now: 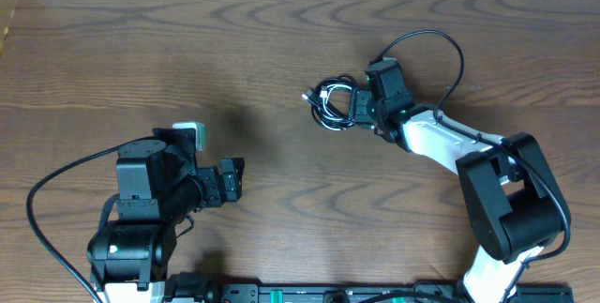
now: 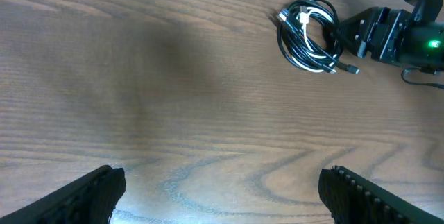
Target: Untangle cables
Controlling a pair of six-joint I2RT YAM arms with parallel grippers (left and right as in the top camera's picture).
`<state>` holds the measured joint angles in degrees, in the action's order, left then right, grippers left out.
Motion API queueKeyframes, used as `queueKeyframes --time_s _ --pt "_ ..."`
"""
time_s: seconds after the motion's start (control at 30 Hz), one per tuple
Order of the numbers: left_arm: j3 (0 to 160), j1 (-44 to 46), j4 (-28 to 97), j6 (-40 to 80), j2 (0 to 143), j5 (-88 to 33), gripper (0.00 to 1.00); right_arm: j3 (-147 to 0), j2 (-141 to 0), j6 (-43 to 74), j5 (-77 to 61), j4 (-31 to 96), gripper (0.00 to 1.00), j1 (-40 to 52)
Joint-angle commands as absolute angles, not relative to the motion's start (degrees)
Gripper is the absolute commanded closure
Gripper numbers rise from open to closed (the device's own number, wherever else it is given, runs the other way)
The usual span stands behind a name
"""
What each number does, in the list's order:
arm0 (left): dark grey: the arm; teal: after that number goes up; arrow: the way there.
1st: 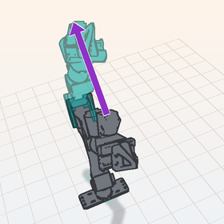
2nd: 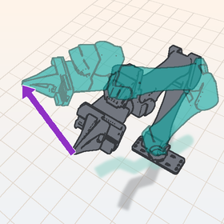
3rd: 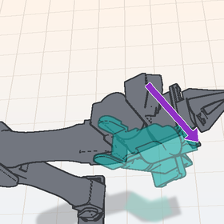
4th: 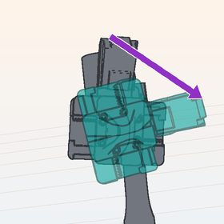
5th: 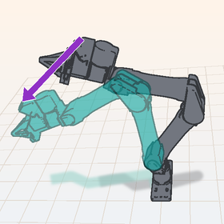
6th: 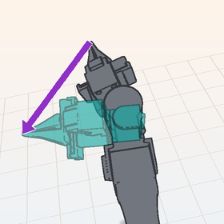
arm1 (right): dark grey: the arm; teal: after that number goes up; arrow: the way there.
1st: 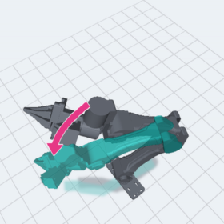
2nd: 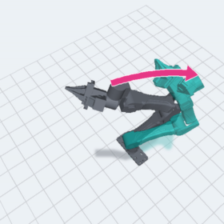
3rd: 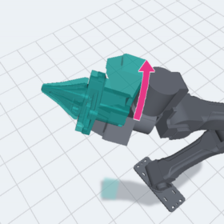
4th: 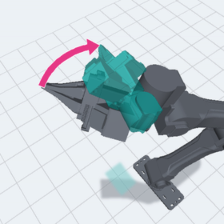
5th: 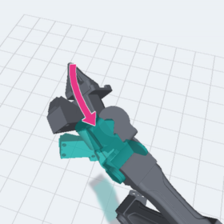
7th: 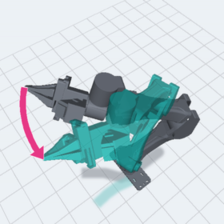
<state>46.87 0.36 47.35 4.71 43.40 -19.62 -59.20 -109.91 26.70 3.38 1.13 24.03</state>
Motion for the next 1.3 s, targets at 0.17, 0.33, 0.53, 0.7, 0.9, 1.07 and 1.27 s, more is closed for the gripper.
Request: queueKeyframes --time_s 0.17,0.33,0.53,0.7,0.9,1.07,1.27 --pt "48.03 0.01 47.27 5.19 43.35 -19.9 0.05 -59.99 -111.7 27.9 3.92 1.08 0.31 25.26" --pt "48.03 0.01 47.27 5.19 43.35 -19.9 0.05 -59.99 -113.43 27.9 3.9 1.54 0.3 26.74" --pt "48.03 0.01 47.31 5.19 43.35 -19.9 0.05 -59.99 -113.6 28.75 3.92 3.03 0.39 27.46" --pt "48.03 0.01 47.24 5.17 43.35 -19.9 0.05 -59.99 -113.6 28.91 3.97 4.27 0.53 27.42" --pt "48.03 0.01 47.22 5.19 43.35 -19.9 0.05 -59.99 -113.6 28.91 4.21 4.05 0.71 27.38" --pt "48.03 0.01 46.96 5.17 43.35 -19.88 0.05 -60.01 -113.45 28.88 4.38 4.03 0.83 27.31" --pt "48.03 0.01 45.8 5.19 43.35 -19.9 0.05 -60.01 -111.9 26.89 4.64 4.54 0.96 26.83"
